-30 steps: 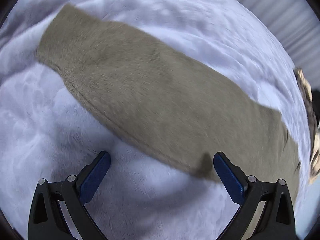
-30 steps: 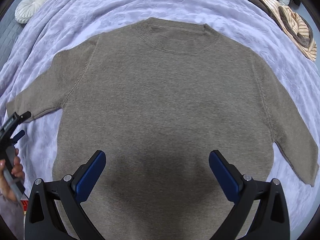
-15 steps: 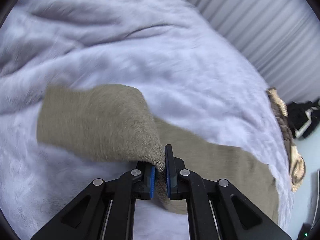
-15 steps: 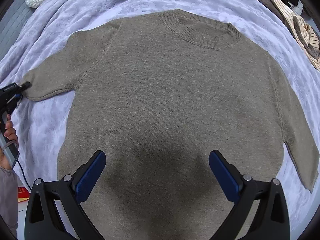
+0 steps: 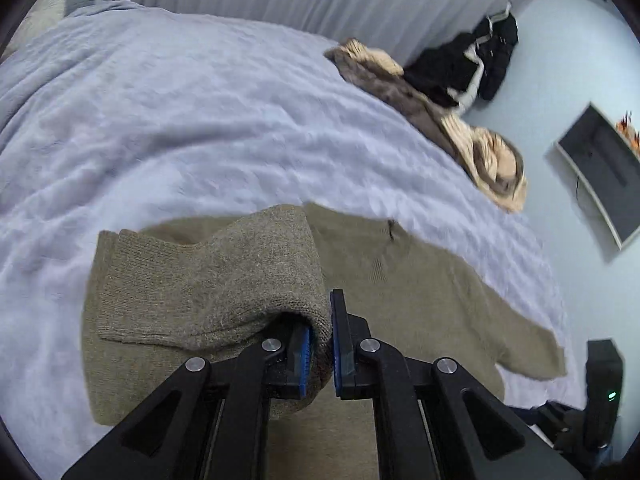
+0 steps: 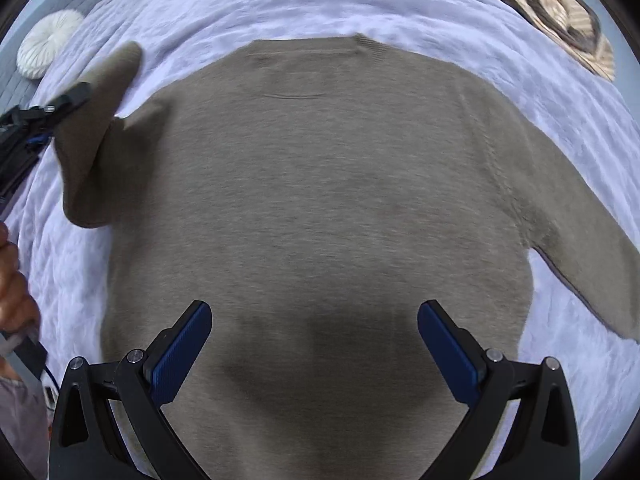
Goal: Fold small clothes
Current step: 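Fold the held sleeve across the sweater back and release it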
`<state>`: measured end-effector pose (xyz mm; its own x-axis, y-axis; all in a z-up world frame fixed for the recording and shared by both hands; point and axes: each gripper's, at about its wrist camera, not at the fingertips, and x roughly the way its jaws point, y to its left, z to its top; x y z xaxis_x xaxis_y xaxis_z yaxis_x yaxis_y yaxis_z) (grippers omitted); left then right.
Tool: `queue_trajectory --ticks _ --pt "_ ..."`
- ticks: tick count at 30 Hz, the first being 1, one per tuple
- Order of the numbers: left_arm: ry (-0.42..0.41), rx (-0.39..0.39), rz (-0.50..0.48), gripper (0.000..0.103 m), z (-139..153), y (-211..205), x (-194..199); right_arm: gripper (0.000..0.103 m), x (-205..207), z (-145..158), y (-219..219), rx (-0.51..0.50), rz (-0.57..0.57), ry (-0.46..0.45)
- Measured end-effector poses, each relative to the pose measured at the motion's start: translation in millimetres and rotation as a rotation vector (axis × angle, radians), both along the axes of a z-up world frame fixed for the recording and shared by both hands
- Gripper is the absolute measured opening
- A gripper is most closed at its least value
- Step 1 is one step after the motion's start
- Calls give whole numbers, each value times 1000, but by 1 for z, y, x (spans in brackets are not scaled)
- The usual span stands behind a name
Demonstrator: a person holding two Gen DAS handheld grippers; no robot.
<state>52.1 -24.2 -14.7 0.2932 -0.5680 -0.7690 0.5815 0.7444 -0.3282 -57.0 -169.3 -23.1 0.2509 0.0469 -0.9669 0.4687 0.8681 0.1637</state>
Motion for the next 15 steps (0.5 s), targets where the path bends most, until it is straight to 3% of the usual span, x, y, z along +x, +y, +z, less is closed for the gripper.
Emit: queue_trajectory --ticks 3,6,7,8,9,10,12,15 --pt "9 146 -77 10 -34 -36 -20 103 -11 -10 -18 10 -44 15" --pt "8 245 -72 12 -52 -39 -29 103 -18 -17 -28 10 -59 25" --pt "10 246 -57 20 -52 -30 -29 103 -18 -17 -30 7 -58 23" --pt "10 246 -36 49 -50 -24 -29 103 -17 -17 -31 2 -51 18" --pt "-3 243 -7 88 -44 -15 -30 103 -14 -15 -31 -8 -38 9" --pt "-28 235 24 100 -34 -5 -32 103 -11 -12 -32 -19 -22 -6" --pt "-97 227 70 103 -12 22 -38 103 4 -2 -26 -38 26 -52" --pt "-166 322 160 102 3 64 -28 102 35 16 -6 -83 155 -141"
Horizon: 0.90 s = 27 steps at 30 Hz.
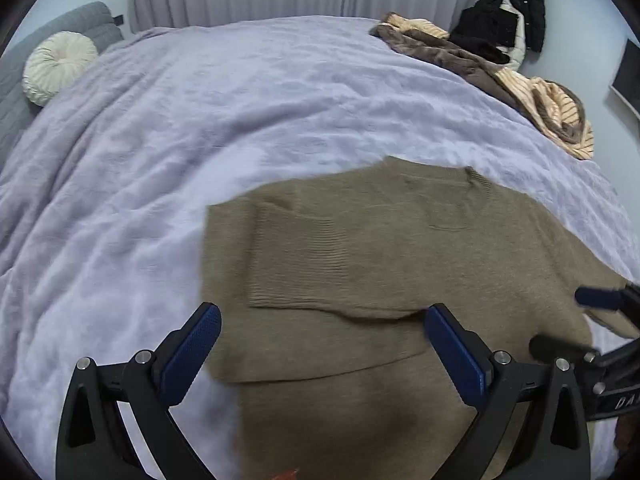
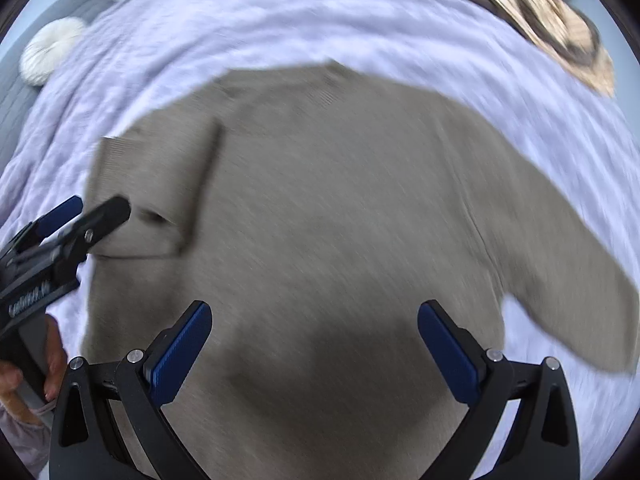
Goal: Fold small clothes
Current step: 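Fold the held sleeve across the sweater back and release it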
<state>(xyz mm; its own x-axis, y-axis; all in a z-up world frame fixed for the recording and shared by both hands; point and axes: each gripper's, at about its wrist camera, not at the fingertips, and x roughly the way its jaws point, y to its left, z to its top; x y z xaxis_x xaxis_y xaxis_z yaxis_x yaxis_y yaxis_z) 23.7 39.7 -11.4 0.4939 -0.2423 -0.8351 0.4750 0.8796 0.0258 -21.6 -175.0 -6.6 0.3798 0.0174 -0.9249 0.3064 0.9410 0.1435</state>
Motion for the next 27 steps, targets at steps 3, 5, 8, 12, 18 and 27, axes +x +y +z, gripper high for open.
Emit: queue_trajectory --ticks 3,5,8,12,18,27 --pt "-3 100 101 102 -9 47 14 102 42 14 45 -102 197 -74" --pt "32 178 139 102 -26 73 16 102 70 9 77 -200 321 -85" --pt "78 270 152 102 -60 85 17 90 102 -19 130 -444 482 -44" --pt "73 287 168 102 -83 76 26 22 123 -55 144 -623 539 41" --pt "88 251 250 103 -90 77 43 15 89 -1 16 -46 3 -237" --pt "90 272 256 103 -89 73 45 30 -8 -92 -109 672 -607 -247"
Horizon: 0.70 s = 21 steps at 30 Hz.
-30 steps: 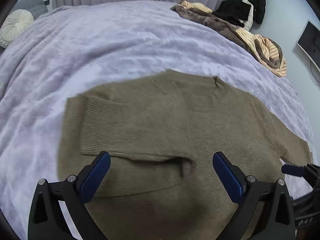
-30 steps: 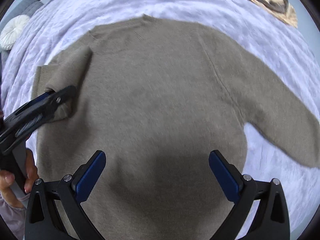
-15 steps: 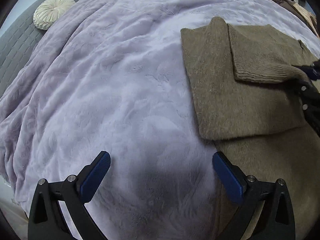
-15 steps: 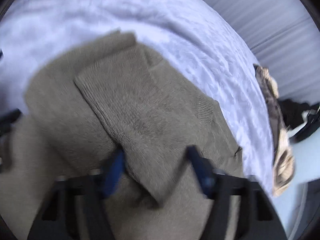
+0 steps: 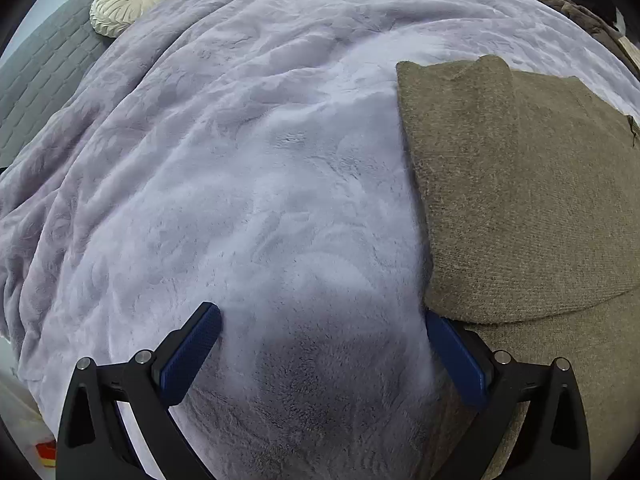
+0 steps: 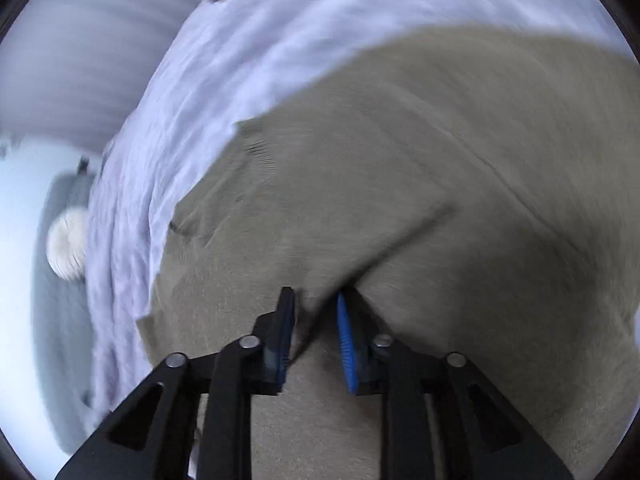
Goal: Fold small clothes
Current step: 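Fold the held sleeve across the sweater back and release it, then grasp the sweater side edge with the right gripper and fold it inward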
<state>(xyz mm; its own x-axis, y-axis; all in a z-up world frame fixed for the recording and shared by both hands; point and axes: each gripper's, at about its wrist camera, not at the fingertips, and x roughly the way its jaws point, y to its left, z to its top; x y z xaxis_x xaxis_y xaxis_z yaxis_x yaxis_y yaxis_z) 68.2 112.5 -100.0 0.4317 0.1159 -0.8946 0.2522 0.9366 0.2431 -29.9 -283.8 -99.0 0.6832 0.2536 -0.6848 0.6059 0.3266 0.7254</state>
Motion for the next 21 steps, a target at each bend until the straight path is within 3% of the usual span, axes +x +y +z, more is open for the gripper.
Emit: queue_trajectory --ticks 2,5,6,8,12,14,16,18,21 --pt "3 3 7 102 2 0 1 47 -3 2 -3 15 -7 -30" --pt "10 0 33 103 4 2 3 49 12 10 -6 -25 23 -20" --pt "12 -1 44 103 5 3 4 48 18 12 -8 -31 25 -4" --pt "5 5 77 103 5 7 6 7 23 16 -11 -42 22 21" --pt "-5 -2 151 103 6 24 14 7 9 32 -8 -96 19 17" --pt "7 -11 184 103 5 36 19 7 -6 28 -11 -148 27 76" --pt "10 -11 203 103 11 47 20 7 -16 12 -15 -113 16 135" --pt "1 -22 199 102 20 53 18 7 -23 9 -18 -72 12 99" --pt "41 -54 150 102 29 49 16 20 -26 17 -17 -94 62 114"
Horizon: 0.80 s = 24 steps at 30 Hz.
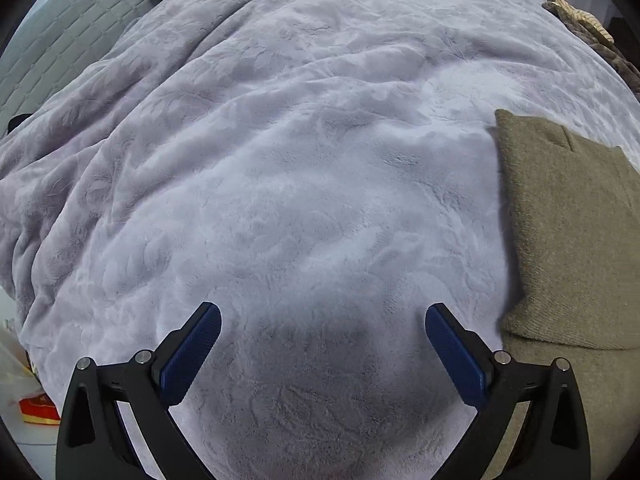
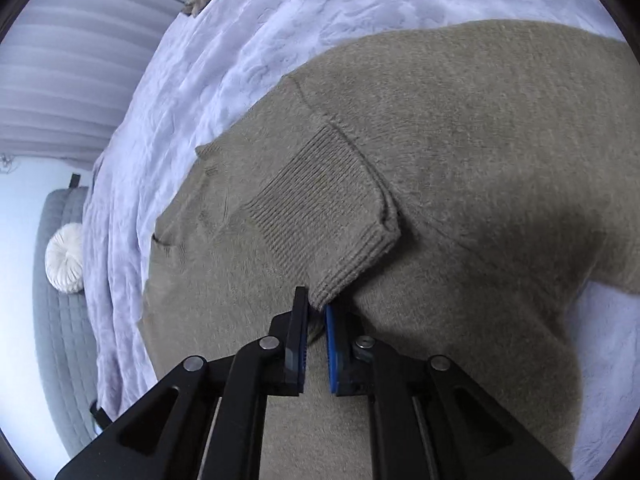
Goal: Fold small clothes
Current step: 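Grasp the sweater side edge with the right gripper and fold it inward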
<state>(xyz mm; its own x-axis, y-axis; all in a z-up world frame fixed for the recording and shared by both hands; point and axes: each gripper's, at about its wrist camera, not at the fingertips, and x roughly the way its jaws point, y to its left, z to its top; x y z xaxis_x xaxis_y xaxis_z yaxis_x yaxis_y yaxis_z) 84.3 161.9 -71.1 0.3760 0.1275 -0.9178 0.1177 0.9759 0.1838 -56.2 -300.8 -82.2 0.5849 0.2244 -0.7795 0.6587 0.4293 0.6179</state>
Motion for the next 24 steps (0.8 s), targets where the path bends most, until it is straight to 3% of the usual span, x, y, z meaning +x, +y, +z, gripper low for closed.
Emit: queue_trajectory --ticks 2,3,16,19,22,24 --pt "21 -27 -41 102 4 -12 -4 46 -7 5 1 4 20 -14" --pt "22 -38 -67 103 7 -21 -7 50 -13 7 1 14 18 -24" --pt "123 -143 -386 102 5 -183 -82 52 -129 6 -47 76 -184 -10" --pt "121 -140 -420 102 3 -216 -94 52 -118 6 -49 116 -160 -95" --pt "96 -134 -433 102 6 -240 -97 52 -76 5 -43 143 -89 -195" --pt "93 -136 -435 103 7 -252 -98 52 -46 -6 -39 159 -83 -179"
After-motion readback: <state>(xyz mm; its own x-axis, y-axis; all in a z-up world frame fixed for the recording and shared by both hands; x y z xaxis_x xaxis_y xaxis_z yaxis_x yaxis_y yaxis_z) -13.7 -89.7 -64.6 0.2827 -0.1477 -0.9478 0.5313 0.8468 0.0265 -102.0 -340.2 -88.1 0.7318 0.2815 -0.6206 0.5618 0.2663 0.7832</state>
